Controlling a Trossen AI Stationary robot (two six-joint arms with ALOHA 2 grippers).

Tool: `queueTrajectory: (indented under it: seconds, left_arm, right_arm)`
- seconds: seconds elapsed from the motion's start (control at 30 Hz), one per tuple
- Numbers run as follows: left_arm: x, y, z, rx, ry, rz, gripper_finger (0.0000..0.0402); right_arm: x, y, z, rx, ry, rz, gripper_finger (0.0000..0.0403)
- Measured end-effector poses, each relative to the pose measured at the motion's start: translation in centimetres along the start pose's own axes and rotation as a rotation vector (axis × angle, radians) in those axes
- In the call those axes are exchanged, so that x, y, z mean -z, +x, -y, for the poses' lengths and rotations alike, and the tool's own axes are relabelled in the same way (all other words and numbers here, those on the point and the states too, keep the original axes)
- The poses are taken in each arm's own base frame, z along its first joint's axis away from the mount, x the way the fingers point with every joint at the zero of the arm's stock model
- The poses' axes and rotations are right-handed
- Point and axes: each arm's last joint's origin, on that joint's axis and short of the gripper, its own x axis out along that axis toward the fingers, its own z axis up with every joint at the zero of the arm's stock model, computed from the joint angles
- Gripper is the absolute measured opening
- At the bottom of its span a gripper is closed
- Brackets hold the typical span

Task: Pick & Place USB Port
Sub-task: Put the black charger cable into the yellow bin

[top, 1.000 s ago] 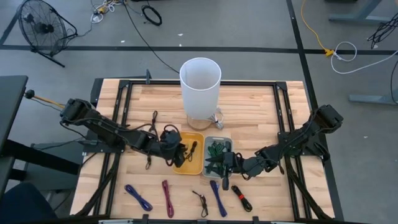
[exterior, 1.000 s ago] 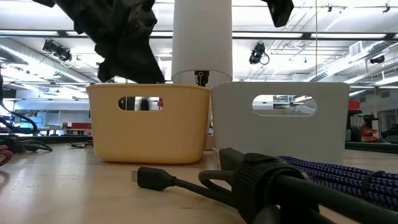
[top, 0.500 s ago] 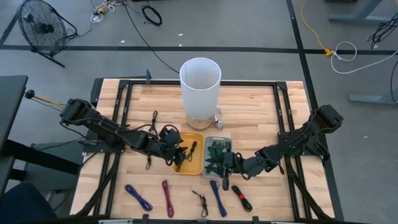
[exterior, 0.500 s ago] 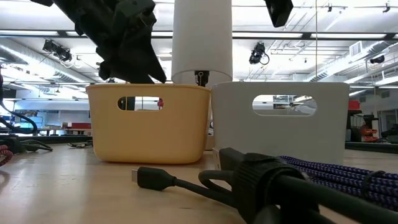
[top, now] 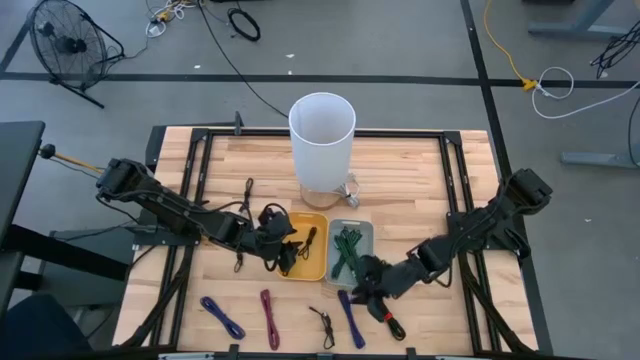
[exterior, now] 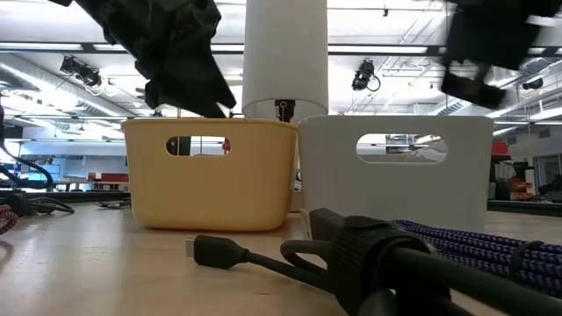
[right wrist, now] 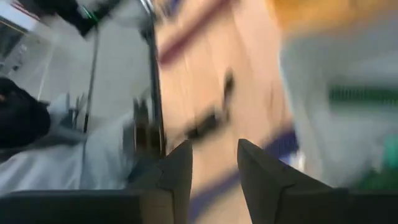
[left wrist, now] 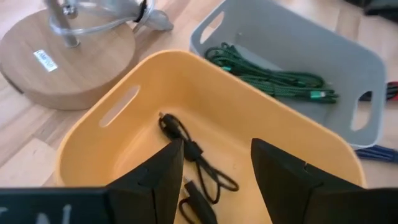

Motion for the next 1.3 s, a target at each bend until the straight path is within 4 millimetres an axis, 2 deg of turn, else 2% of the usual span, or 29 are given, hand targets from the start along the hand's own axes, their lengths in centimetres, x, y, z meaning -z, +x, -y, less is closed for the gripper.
queueTrajectory:
  seconds: [0.2, 0.33, 0.43, 0.8, 1.07, 1.3]
  left_arm:
    - [-0.4, 0.0, 0.4, 0.050, -0.003, 0.022, 0.0193]
    - [-0.4, 0.0, 0.5, 0.072, -0.005, 0.018, 0.0193]
    - [-0.4, 0.0, 0.5, 0.071, -0.005, 0.018, 0.0193]
    - [-0.4, 0.0, 0.5, 0.072, -0.006, 0.018, 0.0193]
    - [-0.4, 0.0, 0.5, 0.078, -0.007, 0.014, 0.0193]
    - [-0.4, 0.0, 0.5, 0.078, -0.008, 0.014, 0.0193]
  right_arm:
    - [2.9, -0.5, -0.4, 0.007, 0.245, -0.286, 0.0125]
    - [4.1, -0.8, -0.9, 0.023, 0.337, -0.350, 0.0125]
    - [4.8, -1.0, -0.5, 0.105, 0.375, -0.381, 0.0125]
    - [5.5, -1.5, 0.9, 0.288, 0.404, -0.400, 0.0125]
    - [5.8, -0.9, 1.1, 0.293, 0.397, -0.422, 0.0129]
    - [6.2, -0.3, 1.5, 0.313, 0.385, -0.431, 0.0159]
